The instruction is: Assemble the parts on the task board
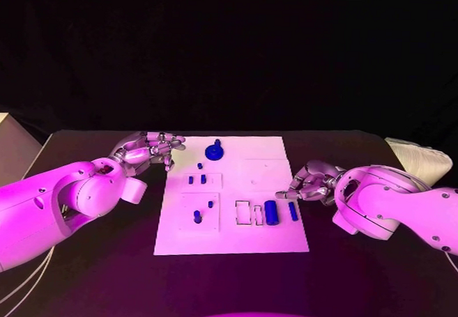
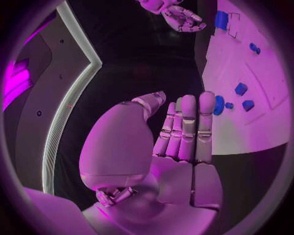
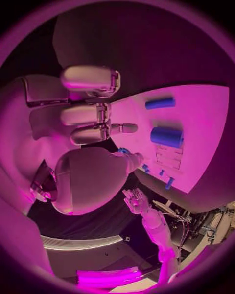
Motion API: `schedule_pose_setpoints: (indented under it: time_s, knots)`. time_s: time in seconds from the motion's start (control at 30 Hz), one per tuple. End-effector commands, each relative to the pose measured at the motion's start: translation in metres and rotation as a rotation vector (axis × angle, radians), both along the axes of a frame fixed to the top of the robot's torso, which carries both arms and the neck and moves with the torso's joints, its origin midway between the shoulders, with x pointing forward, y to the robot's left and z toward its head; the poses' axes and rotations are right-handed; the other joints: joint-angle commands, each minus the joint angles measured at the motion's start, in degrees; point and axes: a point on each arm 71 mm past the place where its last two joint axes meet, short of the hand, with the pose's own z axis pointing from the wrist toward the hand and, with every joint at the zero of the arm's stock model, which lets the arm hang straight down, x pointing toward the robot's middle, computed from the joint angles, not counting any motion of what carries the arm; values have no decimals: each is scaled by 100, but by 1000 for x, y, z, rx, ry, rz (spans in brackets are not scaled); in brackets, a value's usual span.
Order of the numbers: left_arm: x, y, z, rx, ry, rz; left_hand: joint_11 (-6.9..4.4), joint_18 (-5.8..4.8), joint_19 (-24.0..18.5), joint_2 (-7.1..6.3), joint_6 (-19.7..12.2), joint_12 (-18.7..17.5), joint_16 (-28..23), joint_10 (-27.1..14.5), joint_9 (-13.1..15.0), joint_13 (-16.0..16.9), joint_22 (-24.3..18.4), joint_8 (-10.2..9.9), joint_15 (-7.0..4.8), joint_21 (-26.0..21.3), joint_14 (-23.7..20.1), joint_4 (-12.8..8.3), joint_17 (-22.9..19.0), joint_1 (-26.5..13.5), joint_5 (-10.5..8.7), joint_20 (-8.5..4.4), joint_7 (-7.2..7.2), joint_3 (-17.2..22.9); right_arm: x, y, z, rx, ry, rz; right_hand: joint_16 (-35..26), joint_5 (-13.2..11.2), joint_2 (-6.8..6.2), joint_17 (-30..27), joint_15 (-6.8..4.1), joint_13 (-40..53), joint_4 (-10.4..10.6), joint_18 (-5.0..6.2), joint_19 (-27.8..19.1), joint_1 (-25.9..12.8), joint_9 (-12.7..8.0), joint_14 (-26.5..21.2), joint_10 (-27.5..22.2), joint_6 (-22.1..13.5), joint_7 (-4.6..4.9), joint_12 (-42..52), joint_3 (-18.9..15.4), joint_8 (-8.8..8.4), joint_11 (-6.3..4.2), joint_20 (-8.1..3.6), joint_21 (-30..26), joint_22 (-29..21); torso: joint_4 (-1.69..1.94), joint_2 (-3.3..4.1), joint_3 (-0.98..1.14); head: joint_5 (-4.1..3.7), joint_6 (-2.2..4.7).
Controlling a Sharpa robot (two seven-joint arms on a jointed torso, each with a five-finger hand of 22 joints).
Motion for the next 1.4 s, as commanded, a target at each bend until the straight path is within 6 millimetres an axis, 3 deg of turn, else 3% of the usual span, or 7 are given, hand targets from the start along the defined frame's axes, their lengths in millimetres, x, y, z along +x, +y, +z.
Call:
schedule_pose_setpoints:
  time_s: [0.03,0.3,0.8,1.2,1.3,1.4]
  knots:
    - [-1,-1,1,-1,-14,-10,-7,1,-27,9,-37,-24,-30,-30,6,-2,-4,-10,9,-25,17,0,9,31,-11,10,-3,-46,-6,-2,-8,-86,76,-40,37,-1,34,1181,-43,1350,4,-106,272,-26,22,533,457,-49,-7,17,-36,41,-10,-20,35,465,6,7,-6,-23,-21]
    - [-2,-2,-2,0,-9,-14,-7,1,-27,9,-37,-24,-30,-30,6,-2,-4,-10,9,-25,17,0,9,31,-11,10,-3,-46,-10,11,-20,-91,106,-22,40,10,84,1191,-48,1296,1,-109,274,-81,73,534,418,-5,-22,-38,-89,71,-20,-19,60,492,6,20,-7,-85,-49]
    - [-4,-1,-6,1,-1,-16,-7,1,-27,9,-37,-24,-30,-30,6,-2,-4,-10,9,-25,17,0,9,31,-11,10,-3,-46,-9,31,-33,-96,110,13,38,-1,111,1186,-62,1278,2,-109,270,-125,136,532,404,58,-48,-59,-132,126,-40,-26,70,508,24,26,-12,-27,-129]
    - [-5,0,-6,2,-1,-15,-5,3,-35,10,-42,-26,-37,-39,7,-3,-15,-10,10,-36,13,8,13,31,-10,11,-1,-54,-7,39,-41,-101,112,19,45,-57,94,1213,-75,1284,-2,-123,280,-128,200,537,408,73,-65,-58,-176,165,-55,-36,135,567,32,27,-19,-31,-143]
    - [-5,0,-6,2,0,-14,-5,3,-35,10,-42,-26,-37,-39,7,-3,-15,-10,10,-36,13,8,13,31,-10,11,-1,-54,-6,40,-42,-99,103,15,46,42,212,1221,-86,1292,-11,-126,278,23,265,538,412,54,-76,-54,-118,190,-67,-46,152,590,35,26,-21,-33,-144]
    - [-5,1,-6,3,0,-13,-5,3,-35,10,-42,-26,-37,-39,7,-3,-15,-10,10,-36,13,8,13,31,-10,11,-1,-54,-6,39,-41,-95,89,7,50,402,318,1239,-96,1303,-20,-132,281,204,331,541,420,32,-86,-48,-51,206,-78,-55,181,624,34,28,-24,-30,-138]
